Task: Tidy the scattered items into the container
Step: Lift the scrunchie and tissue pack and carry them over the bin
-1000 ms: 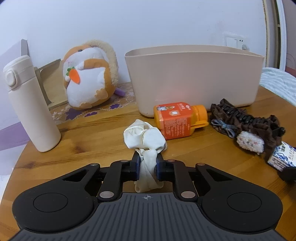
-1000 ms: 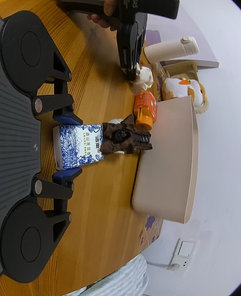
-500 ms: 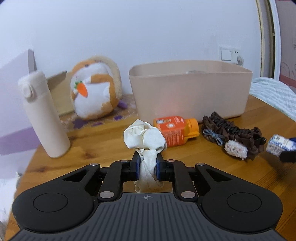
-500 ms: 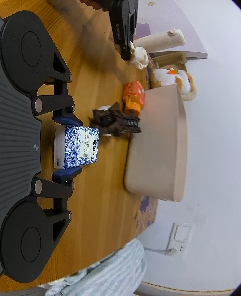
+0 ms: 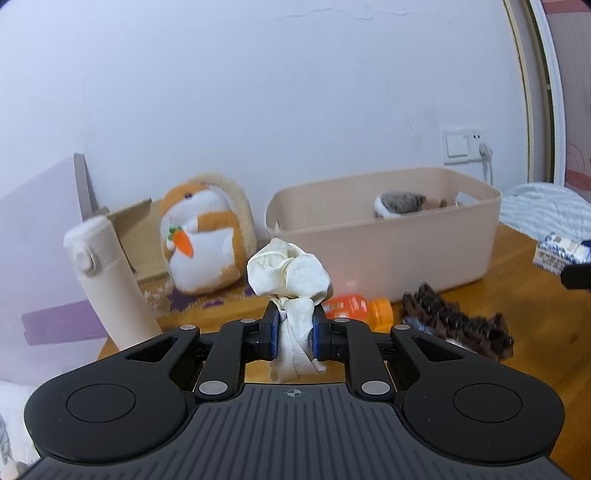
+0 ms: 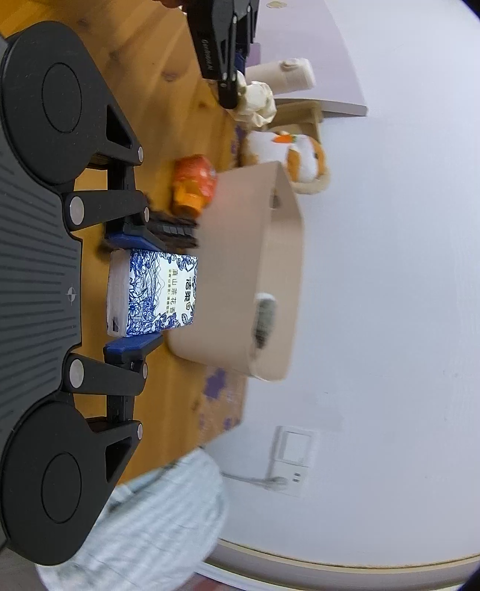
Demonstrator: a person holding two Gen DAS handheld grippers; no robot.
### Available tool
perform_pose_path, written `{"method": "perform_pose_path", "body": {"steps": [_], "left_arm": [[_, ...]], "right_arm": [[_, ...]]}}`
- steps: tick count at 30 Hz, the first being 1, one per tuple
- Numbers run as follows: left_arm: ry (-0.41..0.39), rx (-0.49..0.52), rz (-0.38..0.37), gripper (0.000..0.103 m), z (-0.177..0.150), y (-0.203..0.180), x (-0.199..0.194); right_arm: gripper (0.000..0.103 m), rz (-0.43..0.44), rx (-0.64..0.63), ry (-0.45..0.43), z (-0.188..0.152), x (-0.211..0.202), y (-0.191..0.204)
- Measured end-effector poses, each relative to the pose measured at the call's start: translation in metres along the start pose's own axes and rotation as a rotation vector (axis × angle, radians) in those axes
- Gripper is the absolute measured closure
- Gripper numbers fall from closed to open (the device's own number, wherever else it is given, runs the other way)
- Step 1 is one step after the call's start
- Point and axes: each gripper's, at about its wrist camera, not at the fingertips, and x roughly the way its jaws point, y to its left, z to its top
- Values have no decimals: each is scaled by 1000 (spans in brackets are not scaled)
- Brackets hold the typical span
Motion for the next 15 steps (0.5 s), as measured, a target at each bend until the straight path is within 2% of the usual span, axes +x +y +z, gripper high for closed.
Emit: {"method": "perform_pose_path", "body": {"steps": [15], "left_arm": [[-100,-36,-11,87,65,-15,15]], "right_arm": [[61,-18,-24,-135,54,-1,-11]]}}
